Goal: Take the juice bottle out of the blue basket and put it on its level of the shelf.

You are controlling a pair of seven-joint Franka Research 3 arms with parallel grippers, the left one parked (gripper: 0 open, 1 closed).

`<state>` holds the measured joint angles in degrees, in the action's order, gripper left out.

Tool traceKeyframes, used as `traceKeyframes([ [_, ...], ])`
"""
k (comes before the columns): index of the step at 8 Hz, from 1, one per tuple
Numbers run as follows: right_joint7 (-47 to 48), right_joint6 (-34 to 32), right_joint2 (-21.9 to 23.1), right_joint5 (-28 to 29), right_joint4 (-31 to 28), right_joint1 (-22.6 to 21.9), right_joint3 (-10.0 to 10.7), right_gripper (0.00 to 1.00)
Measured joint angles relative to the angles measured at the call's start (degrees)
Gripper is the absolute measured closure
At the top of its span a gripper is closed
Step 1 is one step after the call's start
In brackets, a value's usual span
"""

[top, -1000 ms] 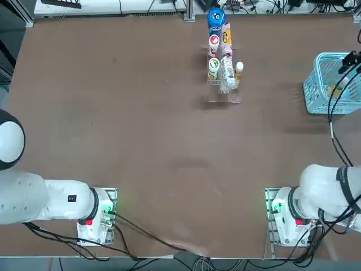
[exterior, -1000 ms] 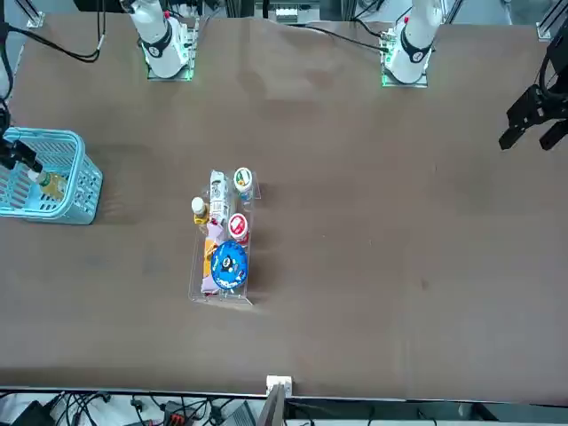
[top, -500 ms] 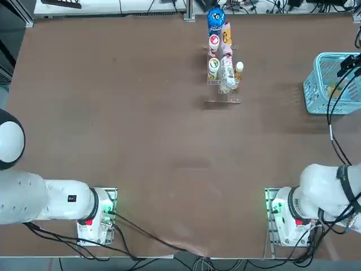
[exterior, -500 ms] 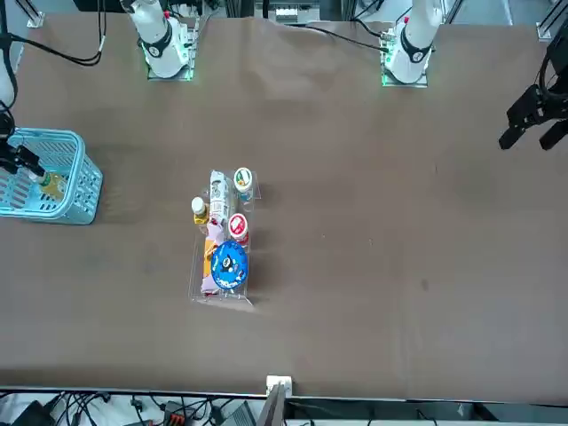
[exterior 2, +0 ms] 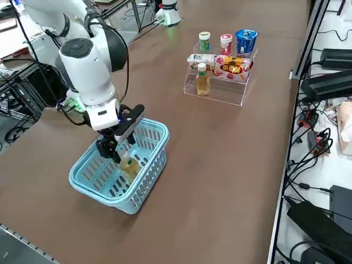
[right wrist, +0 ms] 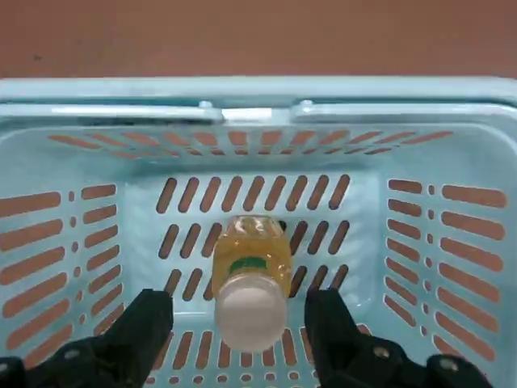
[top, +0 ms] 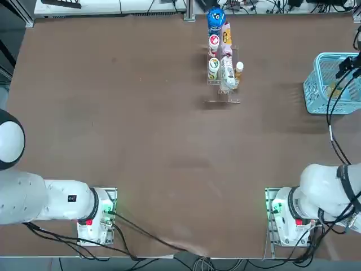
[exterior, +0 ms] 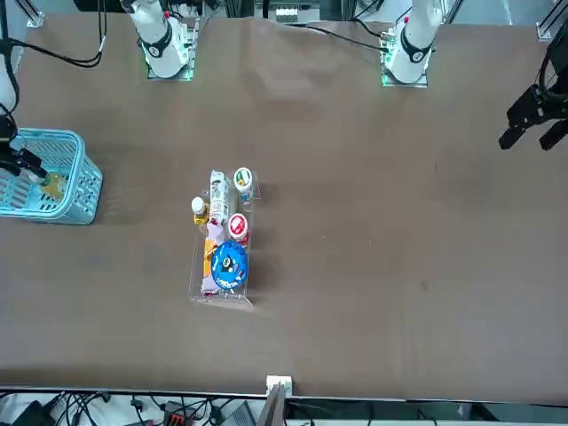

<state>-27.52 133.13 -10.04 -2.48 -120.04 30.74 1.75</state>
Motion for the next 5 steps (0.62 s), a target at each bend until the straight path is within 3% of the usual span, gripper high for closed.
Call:
traceKeyframes([
  [5, -0.01, 0.84, -2.74, 0.00, 0.75, 0.61, 0.00, 0.00],
])
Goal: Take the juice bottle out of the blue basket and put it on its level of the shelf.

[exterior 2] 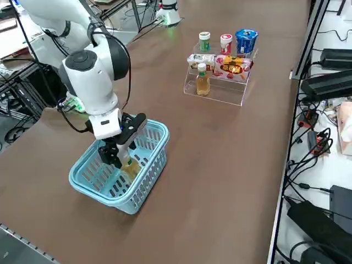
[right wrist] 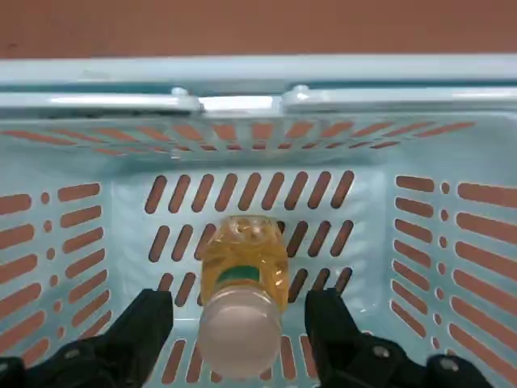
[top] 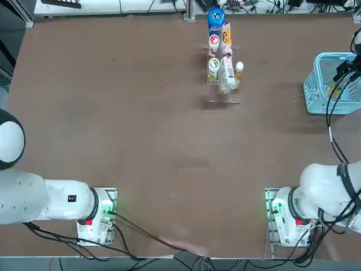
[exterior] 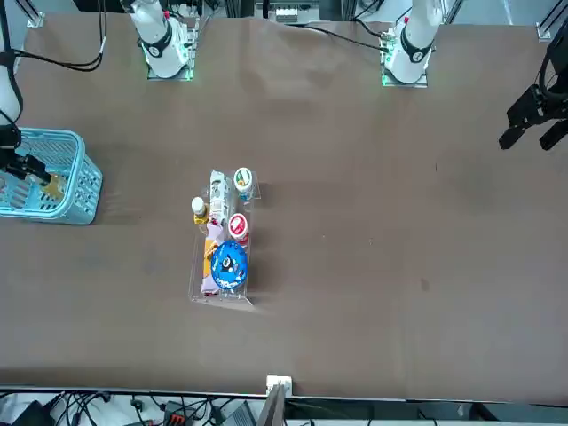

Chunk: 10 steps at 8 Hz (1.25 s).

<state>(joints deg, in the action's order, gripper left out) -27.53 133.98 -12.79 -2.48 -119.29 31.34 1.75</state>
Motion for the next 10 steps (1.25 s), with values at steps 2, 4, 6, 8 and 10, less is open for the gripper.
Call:
traceKeyframes([
  [2, 0.00, 0.09, -0.55, 0.01, 0.02, 0.21, 0.00, 0.01],
  [4, 0.00, 0.13, -1.03, 0.06, 0.03, 0.47, 0.00, 0.03],
  [6, -0.01, 0.50, -1.25, 0.18, 0.03, 0.74, 0.00, 0.05],
  [8, -0.01, 0.93, -1.36, 0.33, 0.04, 0.76, 0.00, 0.09],
  [10, -0.01, 1.11, -1.66, 0.35, 0.04, 0.76, 0.00, 0.17],
])
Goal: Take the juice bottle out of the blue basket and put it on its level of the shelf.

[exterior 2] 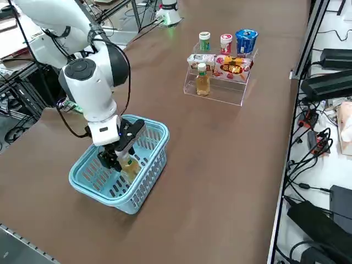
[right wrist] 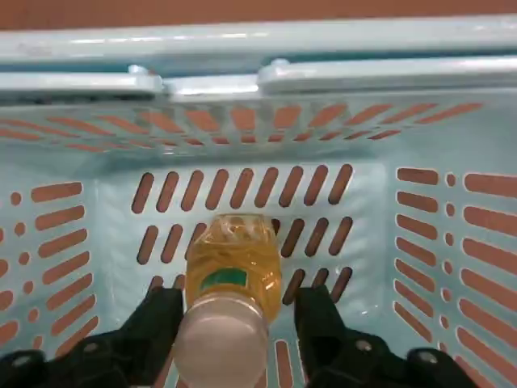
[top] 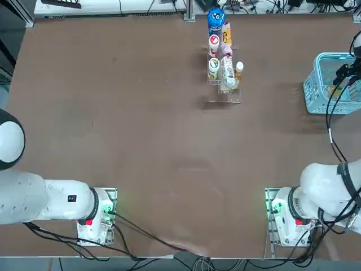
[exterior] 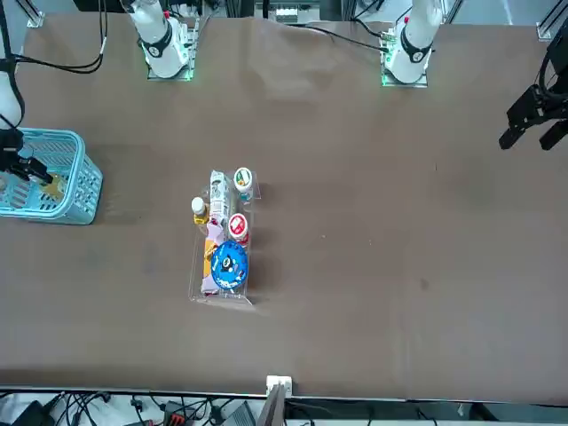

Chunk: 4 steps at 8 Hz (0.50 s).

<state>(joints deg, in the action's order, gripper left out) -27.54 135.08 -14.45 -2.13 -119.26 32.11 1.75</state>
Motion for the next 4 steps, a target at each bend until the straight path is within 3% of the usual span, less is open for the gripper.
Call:
traceKeyframes([
  [4, 0.00, 0.01, -0.61, 0.03, 0.00, 0.01, 0.00, 0.18],
])
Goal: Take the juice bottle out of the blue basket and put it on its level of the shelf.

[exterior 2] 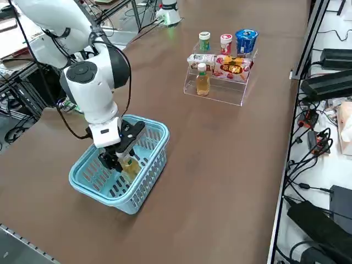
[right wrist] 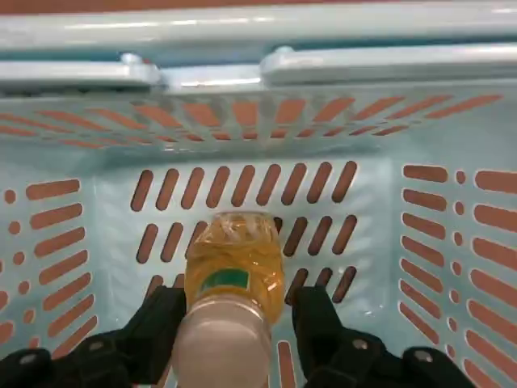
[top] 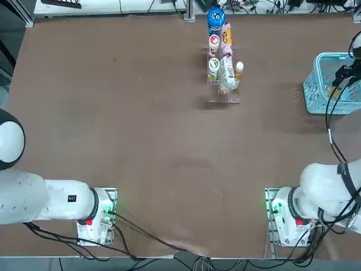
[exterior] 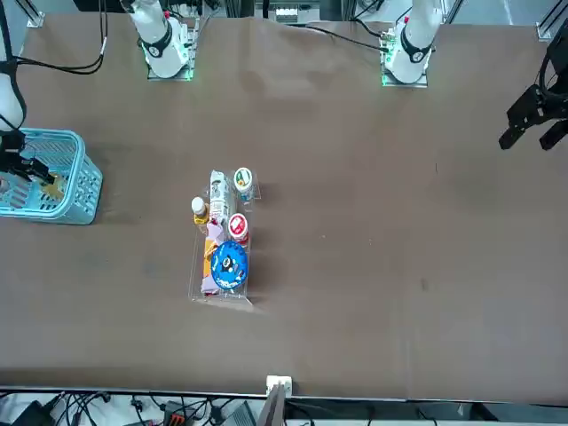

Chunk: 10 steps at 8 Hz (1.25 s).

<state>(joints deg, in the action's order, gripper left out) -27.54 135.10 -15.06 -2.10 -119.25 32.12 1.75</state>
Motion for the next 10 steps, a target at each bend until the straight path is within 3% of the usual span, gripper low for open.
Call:
traceKeyframes([
  [4, 0.00, 0.00, -0.12, 0.03, 0.04, 0.12, 0.00, 0.24],
  [7, -0.04, -0.02, -0.12, 0.08, 0.23, 0.12, -0.11, 0.45],
  [10, -0.66, -0.02, -0.11, 0.08, 0.31, 0.12, -0.17, 0.45],
])
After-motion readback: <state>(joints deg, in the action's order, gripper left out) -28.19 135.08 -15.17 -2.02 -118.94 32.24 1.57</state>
